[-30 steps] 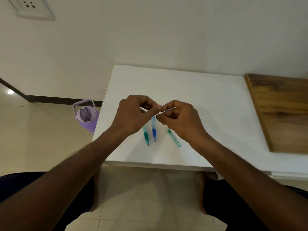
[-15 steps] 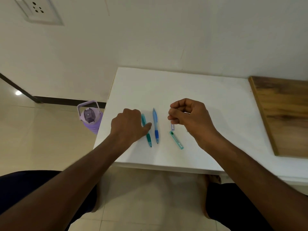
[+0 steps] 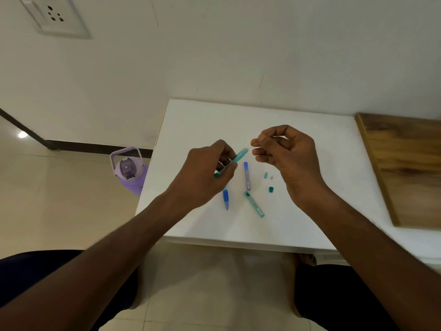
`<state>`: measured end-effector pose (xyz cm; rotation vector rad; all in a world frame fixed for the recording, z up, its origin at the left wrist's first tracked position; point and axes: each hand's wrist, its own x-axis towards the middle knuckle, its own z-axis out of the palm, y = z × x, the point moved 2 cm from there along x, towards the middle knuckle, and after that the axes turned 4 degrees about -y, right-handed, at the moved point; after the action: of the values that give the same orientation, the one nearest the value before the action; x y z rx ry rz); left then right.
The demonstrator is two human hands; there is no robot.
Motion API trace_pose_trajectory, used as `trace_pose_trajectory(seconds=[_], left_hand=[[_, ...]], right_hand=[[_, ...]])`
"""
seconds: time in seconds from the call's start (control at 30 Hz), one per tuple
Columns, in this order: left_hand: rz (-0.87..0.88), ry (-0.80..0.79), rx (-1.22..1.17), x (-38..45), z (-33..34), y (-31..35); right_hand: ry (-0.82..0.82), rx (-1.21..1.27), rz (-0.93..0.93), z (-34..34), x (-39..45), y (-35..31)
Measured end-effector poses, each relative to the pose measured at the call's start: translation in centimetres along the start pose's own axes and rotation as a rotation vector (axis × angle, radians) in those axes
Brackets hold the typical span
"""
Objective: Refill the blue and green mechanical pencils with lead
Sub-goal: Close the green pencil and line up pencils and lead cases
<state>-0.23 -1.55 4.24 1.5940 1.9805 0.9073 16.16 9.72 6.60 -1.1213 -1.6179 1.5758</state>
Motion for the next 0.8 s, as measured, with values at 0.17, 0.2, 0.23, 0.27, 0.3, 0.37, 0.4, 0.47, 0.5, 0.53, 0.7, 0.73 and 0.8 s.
trace_pose_trajectory(seconds=[0.17,0.2,0.23,0.27,0.3,0.37,0.4,0.47,0.5,0.53,0.7,0.73,0.8], left_hand=[[0.033,-0.002,-0.017,0.07,0.17,0.42],[0.029,0.001,-0.019,0.12,0.16,0.38],[0.027,0.005,-0.018,0.17,0.14,0.35],[0.025,0.008,-0.016,0.21,0.13,0.33],[0.023,0.011,-0.013,0.23,0.14,0.33],[0.017,0.014,-0.005,0.24,0.18,0.33],[0.014,0.014,-0.003,0.24,0.23,0.34],[0.012,0.016,-0.005,0.25,0.31,0.37],[0.013,0.015,-0.005,0.26,0.32,0.39],[0.012,0.015,-0.004,0.26,0.34,0.4],[0.006,0.02,-0.007,0.27,0.36,0.43],[0.004,0.023,-0.009,0.27,0.36,0.42],[0.001,0.026,-0.012,0.31,0.36,0.41]], right_hand=[[0.019,-0.004,0.021,-0.2,0.07,0.16],[0.012,0.0,0.024,-0.19,0.04,0.17],[0.007,0.005,0.021,-0.17,0.01,0.18],[0.004,0.009,0.016,-0.16,-0.03,0.18],[0.0,0.012,0.012,-0.13,-0.07,0.23],[-0.017,0.016,0.009,-0.06,-0.16,0.32],[-0.024,0.018,0.009,-0.04,-0.2,0.36],[-0.032,0.028,0.009,-0.02,-0.22,0.35],[-0.034,0.035,0.009,-0.02,-0.23,0.32],[-0.034,0.043,0.009,-0.03,-0.23,0.27],[-0.042,0.056,0.01,-0.07,-0.3,0.22],[-0.043,0.059,0.008,-0.07,-0.33,0.2],[-0.043,0.066,0.006,-0.08,-0.34,0.14]])
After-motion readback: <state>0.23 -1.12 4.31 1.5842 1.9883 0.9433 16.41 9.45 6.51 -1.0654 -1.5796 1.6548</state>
